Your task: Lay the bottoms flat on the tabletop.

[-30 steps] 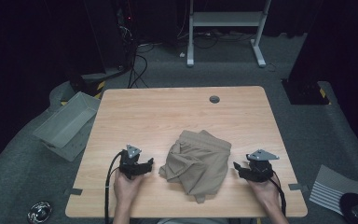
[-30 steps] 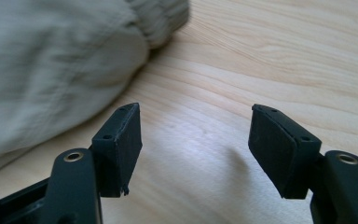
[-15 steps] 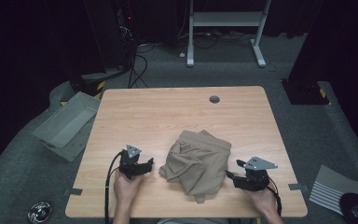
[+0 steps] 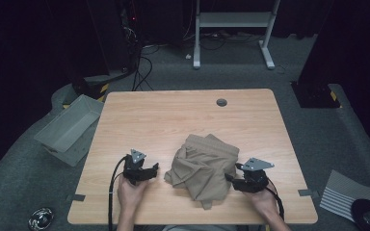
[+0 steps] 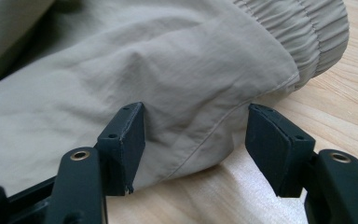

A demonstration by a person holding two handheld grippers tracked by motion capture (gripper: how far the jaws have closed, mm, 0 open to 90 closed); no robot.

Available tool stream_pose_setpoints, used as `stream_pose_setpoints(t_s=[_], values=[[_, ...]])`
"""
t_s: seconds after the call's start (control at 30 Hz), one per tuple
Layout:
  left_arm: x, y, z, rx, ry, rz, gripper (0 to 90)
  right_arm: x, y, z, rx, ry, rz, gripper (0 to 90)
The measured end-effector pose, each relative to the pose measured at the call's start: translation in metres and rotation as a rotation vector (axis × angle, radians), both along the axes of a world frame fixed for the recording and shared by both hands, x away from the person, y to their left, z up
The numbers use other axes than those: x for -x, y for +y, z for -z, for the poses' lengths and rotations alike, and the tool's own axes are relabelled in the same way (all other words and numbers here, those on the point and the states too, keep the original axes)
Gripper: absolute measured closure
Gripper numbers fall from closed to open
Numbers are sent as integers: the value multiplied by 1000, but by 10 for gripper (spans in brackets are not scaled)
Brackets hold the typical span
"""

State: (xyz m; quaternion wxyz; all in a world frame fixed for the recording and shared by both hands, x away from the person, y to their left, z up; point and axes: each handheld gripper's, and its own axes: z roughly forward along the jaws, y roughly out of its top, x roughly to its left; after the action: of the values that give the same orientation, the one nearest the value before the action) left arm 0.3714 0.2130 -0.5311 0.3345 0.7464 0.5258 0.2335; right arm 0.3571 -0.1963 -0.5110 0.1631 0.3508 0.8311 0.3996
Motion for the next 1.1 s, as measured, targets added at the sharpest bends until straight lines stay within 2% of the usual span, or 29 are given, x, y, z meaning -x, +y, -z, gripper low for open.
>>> stream_pose_setpoints(t_s=[0.17,0.37,0.5,0.6,0.67,0.77,0.93,1.1], values=[[0,0,0,1,-1,4,226,-9,7,0,36,2,16,393],[0,-1,0,1,1,16,226,-19,13,4,46,16,34,402],[-1,-3,0,21,1,68,225,-24,19,5,59,10,40,404],[-2,-9,-1,59,8,118,234,-30,25,3,78,2,41,407],[-6,-19,-2,30,15,156,233,-32,28,3,91,-1,40,407],[-9,-24,-3,14,20,162,237,-33,31,2,98,-3,41,407],[-18,-35,-9,-66,17,159,242,-39,35,1,115,0,41,406],[-33,-40,-10,-91,37,133,263,-48,39,2,109,11,50,402]])
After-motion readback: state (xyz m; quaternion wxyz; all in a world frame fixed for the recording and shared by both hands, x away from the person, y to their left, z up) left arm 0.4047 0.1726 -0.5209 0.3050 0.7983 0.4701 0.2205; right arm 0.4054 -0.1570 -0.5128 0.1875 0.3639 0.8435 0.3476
